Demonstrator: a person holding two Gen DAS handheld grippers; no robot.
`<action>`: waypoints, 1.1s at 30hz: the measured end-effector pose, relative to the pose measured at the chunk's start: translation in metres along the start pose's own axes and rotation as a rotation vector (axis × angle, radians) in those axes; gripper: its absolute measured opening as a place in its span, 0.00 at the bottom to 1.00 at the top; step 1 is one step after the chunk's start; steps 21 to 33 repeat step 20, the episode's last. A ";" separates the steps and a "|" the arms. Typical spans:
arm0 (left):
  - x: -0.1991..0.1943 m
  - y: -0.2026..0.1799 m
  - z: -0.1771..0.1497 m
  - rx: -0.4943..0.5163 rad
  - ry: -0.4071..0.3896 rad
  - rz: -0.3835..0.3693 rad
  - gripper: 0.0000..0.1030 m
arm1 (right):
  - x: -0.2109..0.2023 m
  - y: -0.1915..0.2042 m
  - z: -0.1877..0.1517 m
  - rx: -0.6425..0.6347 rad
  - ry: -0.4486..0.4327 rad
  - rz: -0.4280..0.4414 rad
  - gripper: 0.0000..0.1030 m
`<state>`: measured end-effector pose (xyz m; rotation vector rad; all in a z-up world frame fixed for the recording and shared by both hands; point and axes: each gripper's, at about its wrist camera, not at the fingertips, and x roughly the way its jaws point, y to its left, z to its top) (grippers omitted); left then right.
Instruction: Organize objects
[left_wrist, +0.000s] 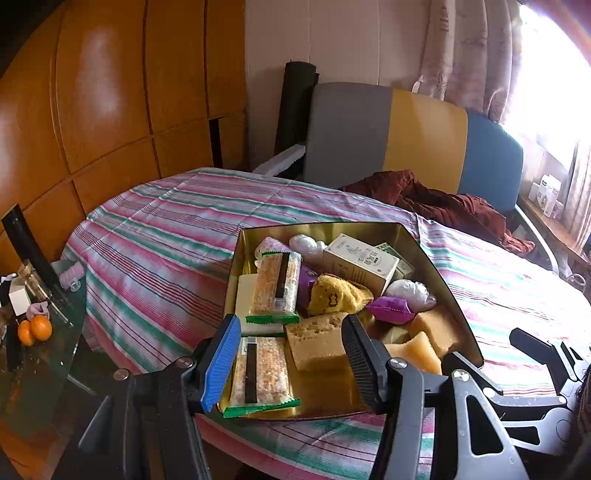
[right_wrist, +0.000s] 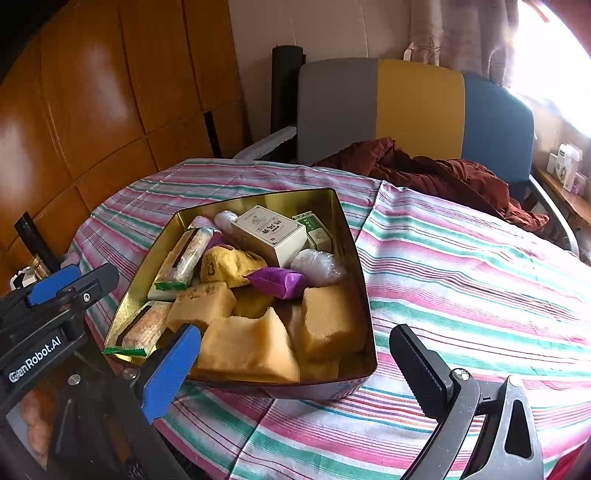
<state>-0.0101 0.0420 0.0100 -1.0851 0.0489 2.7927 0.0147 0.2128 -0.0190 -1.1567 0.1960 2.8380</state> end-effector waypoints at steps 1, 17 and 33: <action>0.001 0.000 0.000 -0.003 0.005 -0.007 0.56 | 0.000 0.000 0.000 -0.001 0.000 -0.001 1.00; 0.003 0.001 -0.001 0.022 -0.023 0.017 0.50 | 0.006 0.000 -0.002 -0.012 0.011 -0.014 1.00; 0.006 0.000 -0.001 0.024 -0.004 0.001 0.50 | 0.006 0.001 -0.002 -0.016 0.008 -0.015 1.00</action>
